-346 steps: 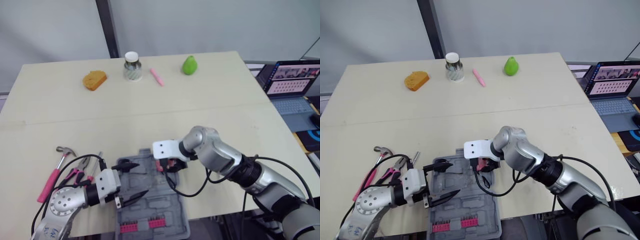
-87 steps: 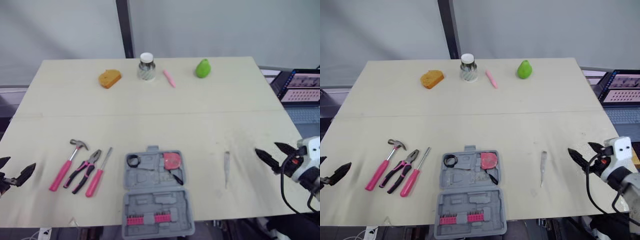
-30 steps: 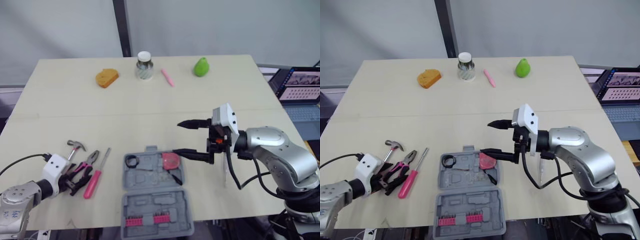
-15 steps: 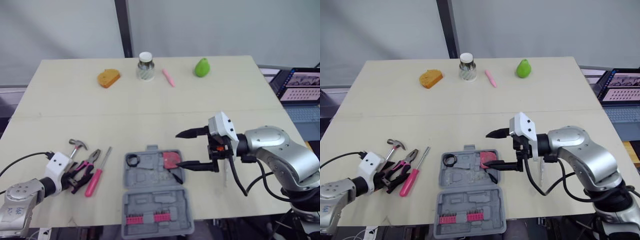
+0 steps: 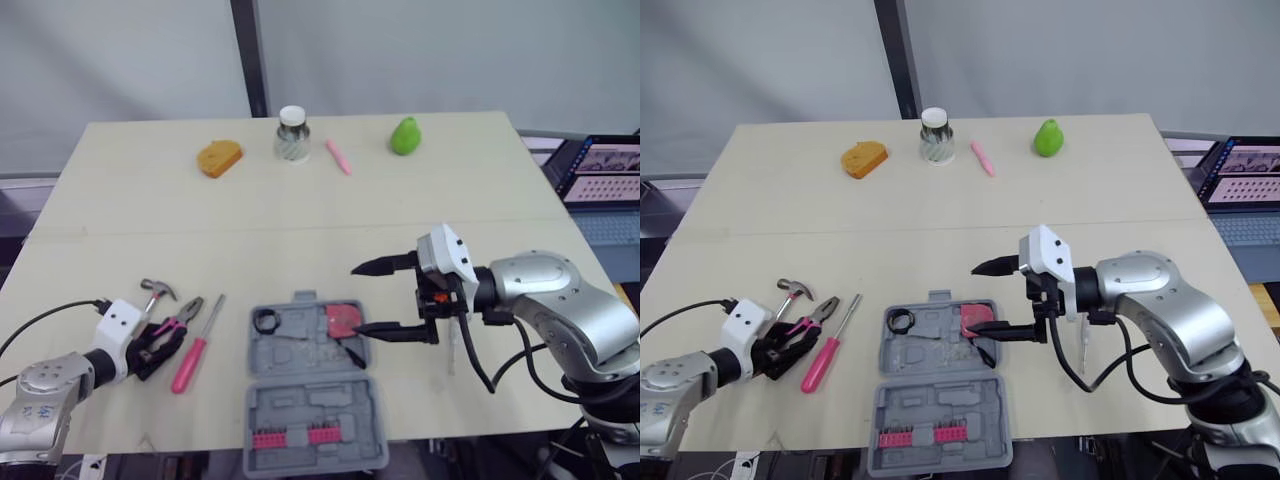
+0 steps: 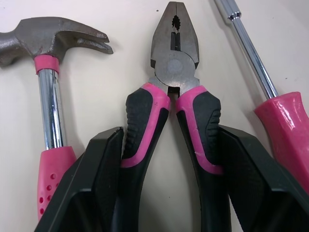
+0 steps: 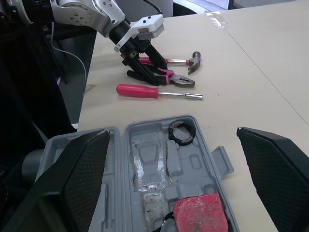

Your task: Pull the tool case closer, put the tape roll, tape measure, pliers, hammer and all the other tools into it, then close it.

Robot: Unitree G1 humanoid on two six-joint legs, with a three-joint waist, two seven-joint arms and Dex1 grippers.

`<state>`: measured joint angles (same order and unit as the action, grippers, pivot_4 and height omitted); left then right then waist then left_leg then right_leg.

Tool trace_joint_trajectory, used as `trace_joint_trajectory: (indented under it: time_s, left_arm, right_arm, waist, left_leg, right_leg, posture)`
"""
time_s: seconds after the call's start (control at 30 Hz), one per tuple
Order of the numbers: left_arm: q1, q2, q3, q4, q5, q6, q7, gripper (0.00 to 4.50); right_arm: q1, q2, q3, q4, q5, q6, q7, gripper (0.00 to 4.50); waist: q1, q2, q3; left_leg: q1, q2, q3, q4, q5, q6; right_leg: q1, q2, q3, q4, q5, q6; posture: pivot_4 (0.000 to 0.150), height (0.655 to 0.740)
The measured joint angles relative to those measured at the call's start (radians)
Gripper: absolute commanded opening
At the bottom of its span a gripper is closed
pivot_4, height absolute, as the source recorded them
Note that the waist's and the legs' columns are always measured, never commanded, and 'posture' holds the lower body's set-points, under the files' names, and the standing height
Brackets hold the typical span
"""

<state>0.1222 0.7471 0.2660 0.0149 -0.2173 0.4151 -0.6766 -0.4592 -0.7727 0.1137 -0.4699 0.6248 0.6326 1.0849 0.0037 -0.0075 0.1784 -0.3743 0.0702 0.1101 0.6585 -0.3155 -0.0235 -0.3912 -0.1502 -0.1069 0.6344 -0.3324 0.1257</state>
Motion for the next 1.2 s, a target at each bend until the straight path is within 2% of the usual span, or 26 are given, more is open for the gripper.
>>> trace_joint_trajectory:
  time_s: [0.33, 0.47, 0.57, 0.7, 0.8, 0.97, 1.07, 1.2]
  left_arm:
    - [-0.018, -0.002, -0.001, 0.007, -0.001, -0.005, -0.005, 2.52]
    - [-0.045, 0.006, 0.003, -0.019, -0.042, 0.054, -0.034, 2.52]
    - [-0.114, 0.064, 0.005, -0.065, -0.074, 0.101, -0.071, 2.52]
    - [-0.206, 0.169, 0.022, -0.151, -0.099, 0.108, -0.149, 2.52]
    - [-0.283, 0.226, -0.056, -0.199, -0.1, 0.069, -0.251, 2.52]
    - [-0.42, 0.23, -0.263, -0.201, -0.065, -0.007, -0.4, 2.52]
    - [-0.547, 0.185, -0.388, -0.18, -0.019, -0.067, -0.469, 2.52]
    - [-0.644, 0.126, -0.472, -0.122, 0.017, -0.1, -0.517, 2.52]
  right_arm:
    - [0.0, 0.003, 0.0, 0.002, -0.006, -0.009, 0.005, 4.5]
    - [-0.003, 0.019, -0.006, 0.003, 0.003, -0.019, 0.005, 4.5]
    - [-0.013, 0.024, -0.017, 0.003, 0.024, -0.012, 0.002, 4.5]
    - [-0.046, 0.025, -0.03, 0.009, 0.031, 0.002, -0.003, 4.5]
    - [-0.106, 0.03, -0.03, 0.043, 0.024, 0.007, -0.003, 4.5]
    - [-0.223, 0.06, 0.053, 0.107, -0.05, 0.004, -0.005, 4.5]
    - [-0.302, 0.075, 0.163, 0.158, -0.152, -0.001, -0.006, 4.5]
    - [-0.373, 0.076, 0.302, 0.206, -0.264, 0.053, -0.004, 4.5]
  waist:
    - [0.004, 0.001, 0.0]
    - [0.002, -0.003, 0.001]
    - [-0.003, -0.006, 0.002]
    - [-0.005, -0.007, 0.002]
    - [-0.008, -0.006, 0.002]
    - [-0.007, -0.006, 0.002]
    - [-0.006, -0.006, 0.002]
    - [-0.006, -0.006, 0.002]
  left_leg:
    - [0.0, 0.001, -0.002, 0.0, 0.0, -0.001]
    - [-0.004, 0.001, -0.007, 0.002, 0.001, -0.001]
    - [-0.015, 0.002, -0.014, 0.008, 0.001, -0.003]
    - [-0.016, 0.002, -0.015, 0.008, 0.001, -0.003]
    - [-0.016, 0.002, -0.015, 0.007, 0.002, -0.003]
    - [-0.017, 0.002, -0.016, 0.007, 0.002, -0.005]
    - [-0.018, 0.002, -0.016, 0.008, 0.003, -0.005]
    - [-0.02, 0.002, -0.018, 0.009, 0.003, -0.005]
  right_leg:
    - [0.0, 0.0, -0.002, 0.003, -0.001, -0.001]
    - [-0.001, 0.001, -0.006, 0.003, -0.001, -0.001]
    - [-0.005, 0.002, -0.013, 0.007, -0.001, -0.002]
    - [-0.004, 0.002, -0.015, 0.008, -0.001, -0.002]
    - [-0.004, 0.002, -0.015, 0.007, -0.001, -0.002]
    - [-0.005, 0.003, -0.015, 0.009, -0.002, -0.003]
    - [-0.006, 0.003, -0.016, 0.009, -0.002, -0.003]
    - [-0.006, 0.003, -0.018, 0.01, -0.002, -0.003]
  posture:
    - [0.15, 0.74]
    - [0.15, 0.74]
    - [0.15, 0.74]
    - [0.15, 0.74]
    - [0.15, 0.74]
    - [0.15, 0.74]
    - [0.15, 0.74]
    - [0.15, 0.74]
